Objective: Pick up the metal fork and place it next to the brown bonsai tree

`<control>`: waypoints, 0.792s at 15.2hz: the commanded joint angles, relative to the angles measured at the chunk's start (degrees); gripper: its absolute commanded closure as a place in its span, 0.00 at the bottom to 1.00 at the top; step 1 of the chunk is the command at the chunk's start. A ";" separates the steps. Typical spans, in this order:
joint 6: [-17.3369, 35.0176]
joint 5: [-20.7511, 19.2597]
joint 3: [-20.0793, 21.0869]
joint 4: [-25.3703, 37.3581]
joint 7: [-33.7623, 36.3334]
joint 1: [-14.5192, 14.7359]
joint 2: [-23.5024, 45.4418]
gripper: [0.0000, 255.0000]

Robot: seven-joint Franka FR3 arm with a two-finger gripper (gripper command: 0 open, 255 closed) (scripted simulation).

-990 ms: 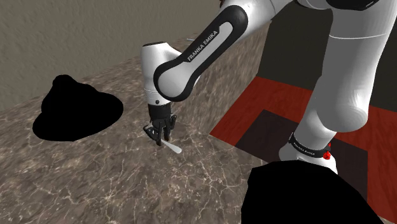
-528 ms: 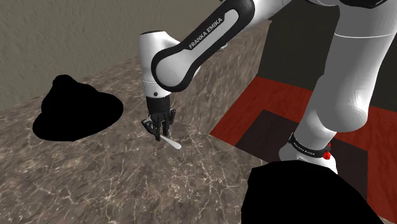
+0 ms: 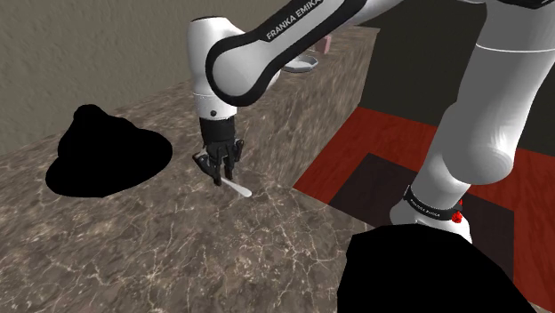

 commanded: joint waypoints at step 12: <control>-9.57 0.77 -0.12 5.67 0.95 -0.53 -4.20 1.00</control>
